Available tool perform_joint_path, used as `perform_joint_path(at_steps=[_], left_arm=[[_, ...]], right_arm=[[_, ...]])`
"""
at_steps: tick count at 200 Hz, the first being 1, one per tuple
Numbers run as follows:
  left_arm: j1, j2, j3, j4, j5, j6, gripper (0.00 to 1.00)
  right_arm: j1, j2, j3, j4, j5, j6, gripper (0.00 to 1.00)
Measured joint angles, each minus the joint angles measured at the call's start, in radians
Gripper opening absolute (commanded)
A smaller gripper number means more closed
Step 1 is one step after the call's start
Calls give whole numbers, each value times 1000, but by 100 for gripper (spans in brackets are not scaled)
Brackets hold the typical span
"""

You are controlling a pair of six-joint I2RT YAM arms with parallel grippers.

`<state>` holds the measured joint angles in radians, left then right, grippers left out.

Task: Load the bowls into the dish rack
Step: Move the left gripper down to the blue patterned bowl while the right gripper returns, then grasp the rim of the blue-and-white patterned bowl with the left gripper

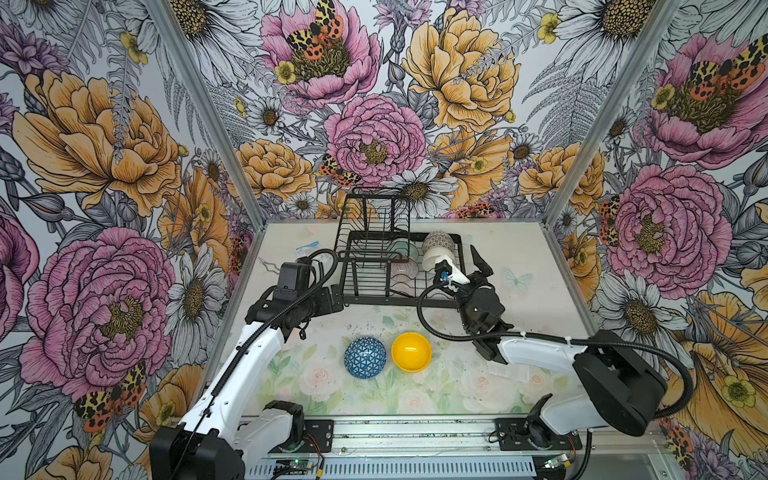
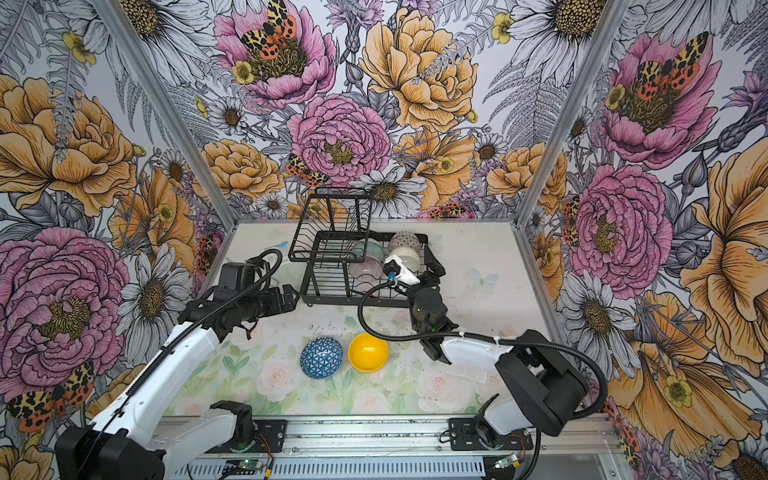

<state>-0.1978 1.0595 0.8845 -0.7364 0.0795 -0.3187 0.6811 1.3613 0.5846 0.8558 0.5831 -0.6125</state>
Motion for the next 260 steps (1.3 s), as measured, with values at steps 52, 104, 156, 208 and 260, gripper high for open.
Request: perform_joint_path(at_steps=[52, 104, 156, 208, 260], left_arm=[[-83, 0, -49, -11, -17, -44, 99], [-196, -1, -80, -70, -55, -121, 99], [-305, 12, -117, -129, -87, -235, 99], [-396, 64, -141, -135, -99, -336, 94], [-438, 62, -211, -138, -99, -420, 66]], right_arm=[[0, -255, 183, -724, 2, 410, 99], [0, -336, 264, -1207, -134, 765, 99], [0, -235, 325, -1458, -252, 970, 99], [-13, -150, 336, -1539, -345, 1057, 100], [-34, -143, 337, -1548, -370, 1068, 100]])
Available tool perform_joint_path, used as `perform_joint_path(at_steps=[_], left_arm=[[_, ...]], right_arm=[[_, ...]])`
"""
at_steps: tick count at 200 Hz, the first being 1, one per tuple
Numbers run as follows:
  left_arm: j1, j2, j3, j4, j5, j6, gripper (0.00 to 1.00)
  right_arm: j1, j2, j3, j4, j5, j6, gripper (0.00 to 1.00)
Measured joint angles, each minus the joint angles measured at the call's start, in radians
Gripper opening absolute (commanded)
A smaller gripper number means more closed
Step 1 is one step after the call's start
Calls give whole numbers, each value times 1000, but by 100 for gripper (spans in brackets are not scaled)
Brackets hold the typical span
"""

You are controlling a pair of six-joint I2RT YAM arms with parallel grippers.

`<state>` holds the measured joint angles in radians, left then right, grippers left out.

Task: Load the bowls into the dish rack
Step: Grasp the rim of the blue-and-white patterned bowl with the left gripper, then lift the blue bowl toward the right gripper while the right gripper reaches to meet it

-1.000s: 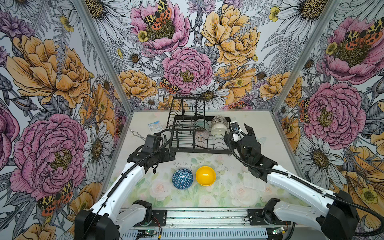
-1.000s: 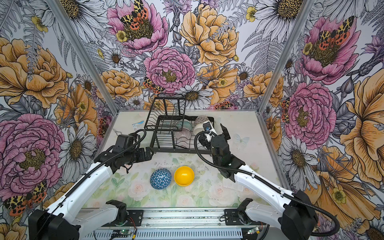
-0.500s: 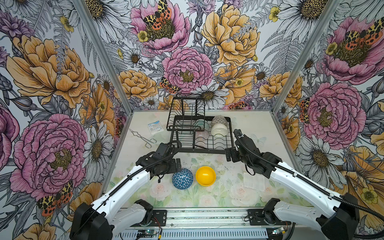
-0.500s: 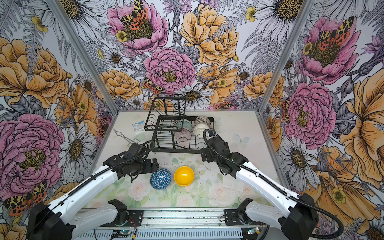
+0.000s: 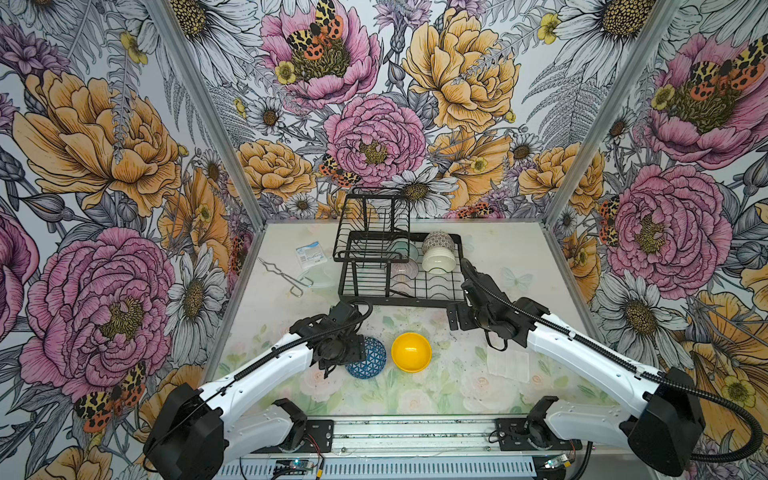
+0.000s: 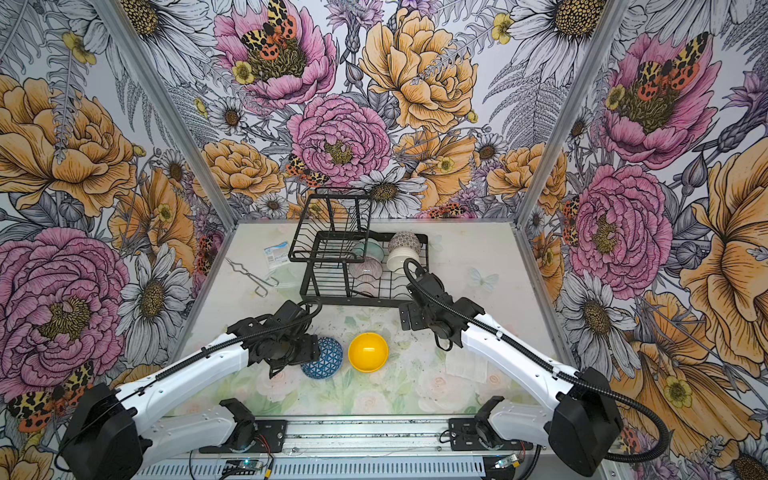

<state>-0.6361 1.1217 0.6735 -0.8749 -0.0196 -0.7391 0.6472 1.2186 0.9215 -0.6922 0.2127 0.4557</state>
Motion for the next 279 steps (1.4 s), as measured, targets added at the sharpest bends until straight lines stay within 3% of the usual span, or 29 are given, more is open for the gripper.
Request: perform_joint_path(at_steps=[95, 117, 183, 237, 279], left_arm=[[-3, 7, -51, 59, 1, -38, 7], [-4, 11, -49, 79, 9, -35, 0], [-4, 12, -8, 24, -12, -19, 0], [-13, 28, 304, -151, -141, 79, 0], [-91, 167, 485, -166, -198, 148, 0]], right_arm=[[-6, 3, 0, -1, -5, -1, 99], [-10, 8, 1, -2, -7, -5, 99], [-32, 21, 38, -8, -33, -38, 100], [-58, 31, 128, 5, -148, -80, 99], [-59, 29, 164, 45, -317, -71, 97]])
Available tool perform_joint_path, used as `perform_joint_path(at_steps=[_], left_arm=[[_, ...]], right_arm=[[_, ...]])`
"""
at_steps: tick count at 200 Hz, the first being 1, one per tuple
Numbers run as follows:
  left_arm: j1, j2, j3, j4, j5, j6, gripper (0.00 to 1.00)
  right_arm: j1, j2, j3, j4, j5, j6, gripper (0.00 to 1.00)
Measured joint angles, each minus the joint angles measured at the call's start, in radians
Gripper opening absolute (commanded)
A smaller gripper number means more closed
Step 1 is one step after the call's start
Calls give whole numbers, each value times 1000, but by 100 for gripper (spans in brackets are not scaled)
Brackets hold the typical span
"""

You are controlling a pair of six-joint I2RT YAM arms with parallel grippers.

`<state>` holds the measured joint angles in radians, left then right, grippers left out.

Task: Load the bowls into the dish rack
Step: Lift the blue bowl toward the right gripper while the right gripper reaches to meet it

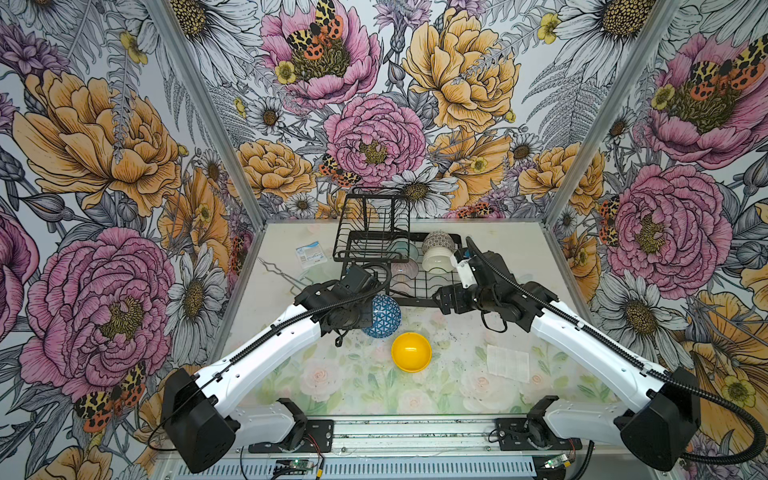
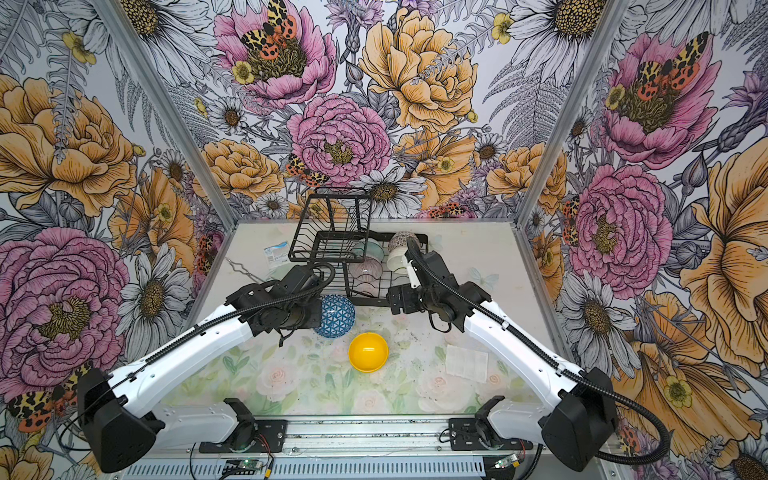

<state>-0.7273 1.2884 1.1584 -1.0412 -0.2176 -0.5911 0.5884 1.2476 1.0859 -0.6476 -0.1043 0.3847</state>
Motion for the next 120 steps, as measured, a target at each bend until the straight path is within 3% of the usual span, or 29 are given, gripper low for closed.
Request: perform_joint_path(at_steps=[49, 120], left_arm=[[-67, 138, 112, 36, 0, 61, 0], [-90, 210, 200, 110, 31, 107, 0]], right_arm=[[0, -3, 4, 20, -88, 55, 81], [2, 24, -16, 99, -136, 134, 54]])
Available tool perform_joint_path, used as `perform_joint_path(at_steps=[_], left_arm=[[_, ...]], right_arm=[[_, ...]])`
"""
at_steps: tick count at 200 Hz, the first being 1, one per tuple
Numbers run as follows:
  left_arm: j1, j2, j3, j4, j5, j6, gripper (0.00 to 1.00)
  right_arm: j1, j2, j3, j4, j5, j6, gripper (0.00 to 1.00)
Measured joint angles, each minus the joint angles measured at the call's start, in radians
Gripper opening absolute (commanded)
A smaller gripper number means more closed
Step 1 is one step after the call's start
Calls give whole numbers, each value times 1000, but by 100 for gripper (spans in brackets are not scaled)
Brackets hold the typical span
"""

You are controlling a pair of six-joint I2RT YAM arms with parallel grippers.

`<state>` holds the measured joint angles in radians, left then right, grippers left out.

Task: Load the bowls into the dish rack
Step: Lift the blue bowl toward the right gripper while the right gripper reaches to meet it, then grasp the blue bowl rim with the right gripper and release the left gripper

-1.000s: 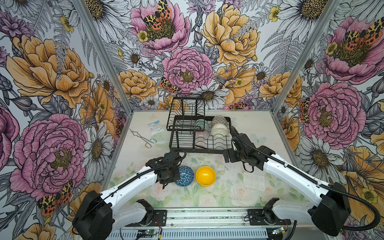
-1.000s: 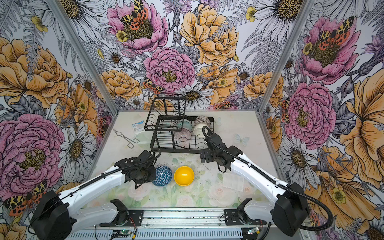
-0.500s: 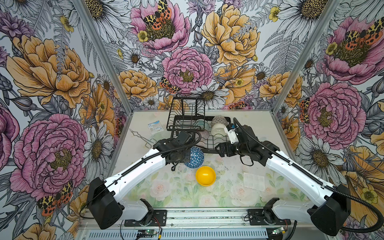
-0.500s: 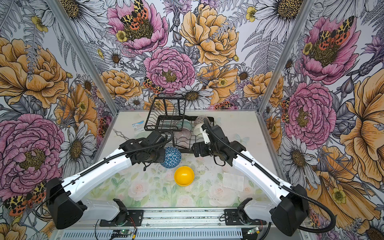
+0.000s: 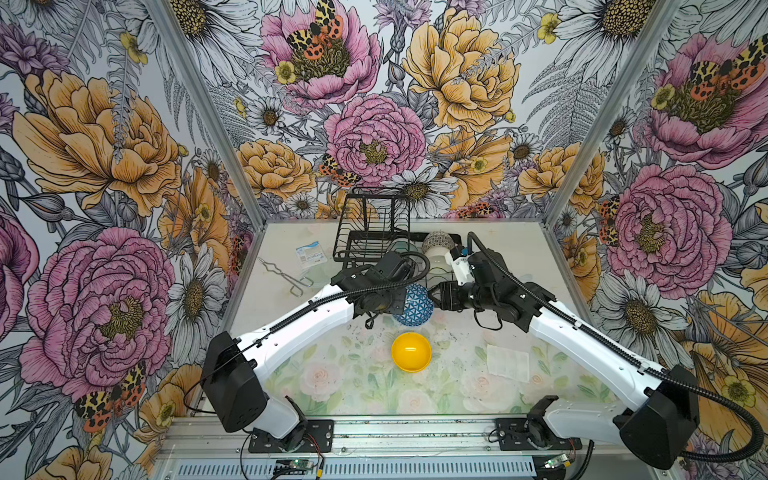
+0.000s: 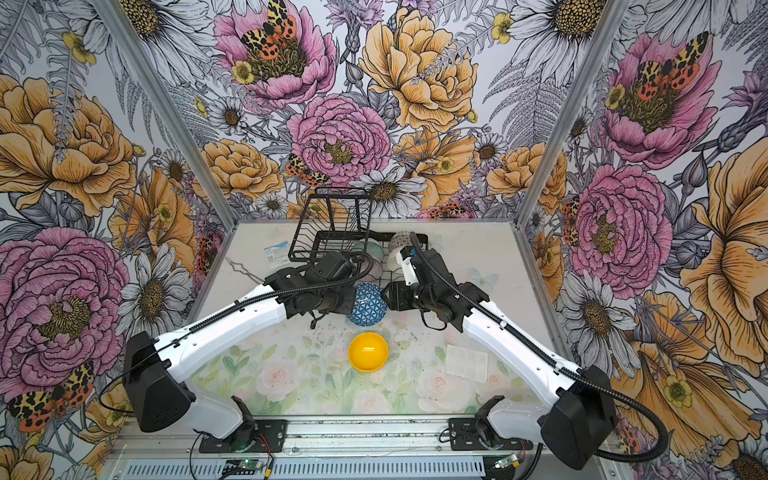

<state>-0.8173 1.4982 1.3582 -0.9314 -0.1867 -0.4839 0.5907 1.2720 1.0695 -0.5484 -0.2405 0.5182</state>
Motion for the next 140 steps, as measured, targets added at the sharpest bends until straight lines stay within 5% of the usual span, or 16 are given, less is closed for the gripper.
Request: perform_joint_path(at_steps=[83, 140], left_arm=[[-5, 4, 3, 20, 1, 16, 0], [-5, 29, 3, 46, 16, 16, 0]], right_arm=[[2, 60, -19, 9, -1, 22, 32], [6, 78, -20, 15, -3, 27, 7]])
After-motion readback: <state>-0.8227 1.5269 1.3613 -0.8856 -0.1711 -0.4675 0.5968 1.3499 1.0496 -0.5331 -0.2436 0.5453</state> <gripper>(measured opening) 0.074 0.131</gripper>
